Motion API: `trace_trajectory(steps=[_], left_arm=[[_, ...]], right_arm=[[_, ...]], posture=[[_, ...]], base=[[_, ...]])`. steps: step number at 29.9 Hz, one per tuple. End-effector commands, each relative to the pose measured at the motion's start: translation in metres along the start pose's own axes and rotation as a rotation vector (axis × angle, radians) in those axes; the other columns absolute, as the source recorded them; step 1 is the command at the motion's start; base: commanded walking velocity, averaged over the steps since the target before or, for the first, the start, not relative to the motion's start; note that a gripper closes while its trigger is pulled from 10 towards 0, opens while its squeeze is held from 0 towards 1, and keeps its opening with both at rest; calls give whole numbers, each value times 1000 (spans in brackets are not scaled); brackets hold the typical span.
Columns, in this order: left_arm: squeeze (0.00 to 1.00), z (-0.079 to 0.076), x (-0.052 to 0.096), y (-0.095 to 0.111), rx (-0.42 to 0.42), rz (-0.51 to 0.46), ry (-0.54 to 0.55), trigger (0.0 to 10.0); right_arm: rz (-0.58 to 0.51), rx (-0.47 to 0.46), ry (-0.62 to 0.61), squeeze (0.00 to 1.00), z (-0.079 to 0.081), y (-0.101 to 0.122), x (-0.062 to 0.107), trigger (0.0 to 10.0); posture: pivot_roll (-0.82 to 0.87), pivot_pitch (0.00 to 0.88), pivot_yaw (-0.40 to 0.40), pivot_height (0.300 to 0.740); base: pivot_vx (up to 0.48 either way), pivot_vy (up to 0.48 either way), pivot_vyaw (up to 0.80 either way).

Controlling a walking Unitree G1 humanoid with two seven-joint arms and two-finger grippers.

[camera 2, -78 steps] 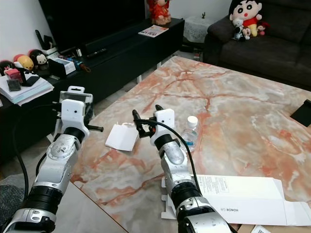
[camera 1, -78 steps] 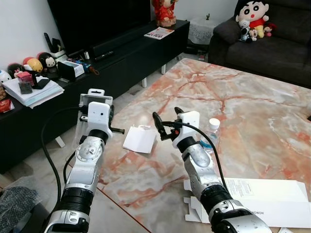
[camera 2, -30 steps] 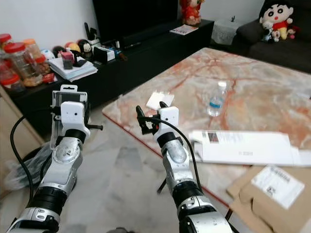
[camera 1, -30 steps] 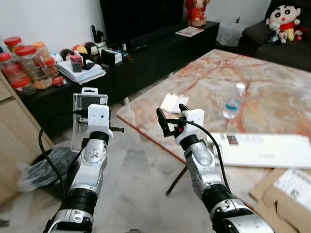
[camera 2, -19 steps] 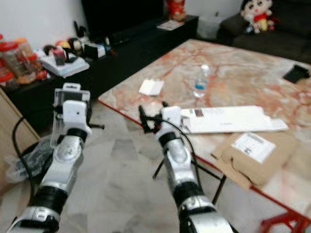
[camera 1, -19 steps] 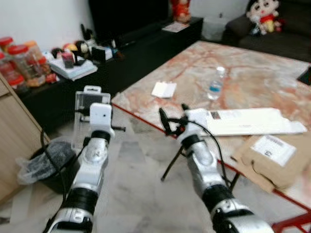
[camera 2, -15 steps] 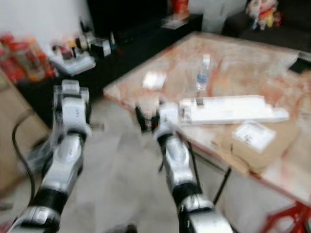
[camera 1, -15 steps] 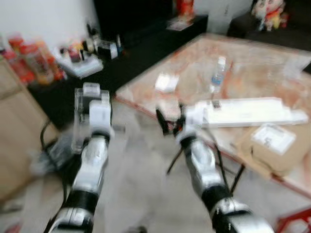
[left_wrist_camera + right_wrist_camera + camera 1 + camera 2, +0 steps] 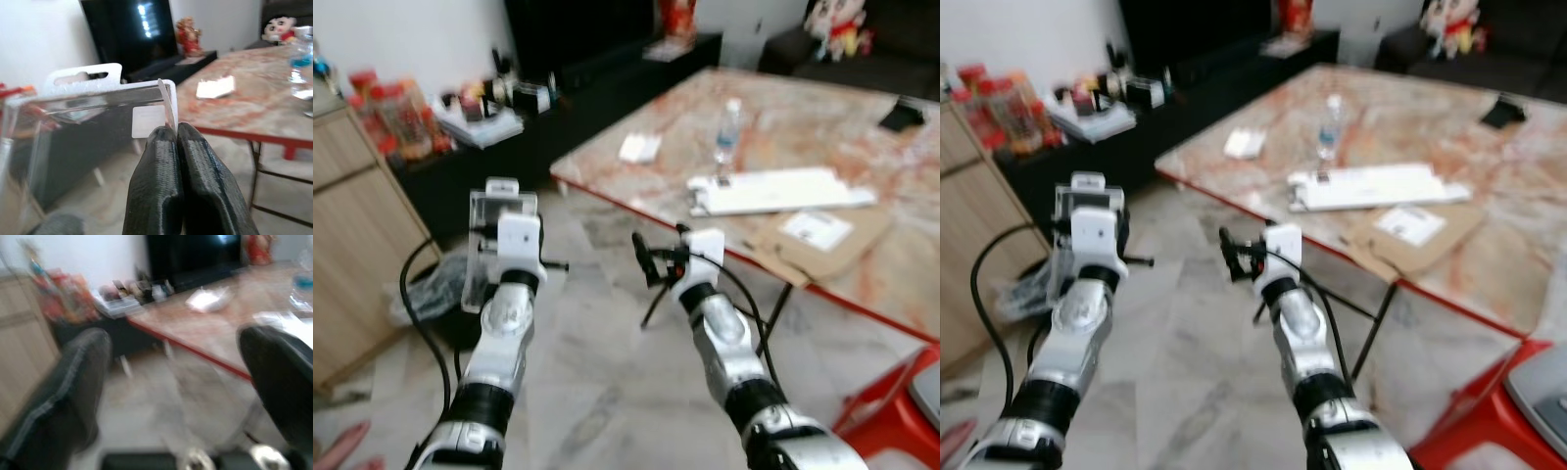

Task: Picking trash to rubbish bin

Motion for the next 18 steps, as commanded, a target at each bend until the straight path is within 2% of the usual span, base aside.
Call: trace_trajectory(steps=[1, 3, 9, 11, 17, 18], left_arm=[[0, 12, 7, -25, 36, 111, 18, 10000], [0, 22, 15, -46, 85, 204, 41, 10000], [0, 29, 33, -81, 78, 351, 25, 10000], [0, 28, 51, -104, 61, 458, 7, 10000], [0, 30, 80, -135, 53, 606, 27, 10000], [0, 31, 89, -141, 34, 637, 30, 10000]], right_arm=[[47, -6, 23, 0, 7, -8, 0, 10000], [109, -7, 12, 0, 1, -21, 7, 10000], [228, -35, -43, 0, -12, -47, 25, 10000], [342, -51, -85, 0, -20, -70, 43, 10000], [551, -66, -148, 0, -29, -110, 84, 10000], [621, -77, -180, 0, -33, -124, 103, 10000]], posture=[[44, 0, 34, 740], [46, 0, 33, 740], [48, 0, 30, 740], [47, 0, 26, 740], [48, 0, 20, 740], [49, 0, 19, 740]], base=[[0, 0, 0], [0, 0, 0], [0, 0, 0], [0, 0, 0], [0, 0, 0], [0, 0, 0]])
Point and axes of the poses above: a point about 5 cm out from each wrist's last joint towards the gripper, its own x axis pointing back from the gripper into the wrist, its own y axis along the axis of the wrist's last joint, z = x × y, the point moved 2 cm from there along -x, pointing out of the wrist towards the gripper
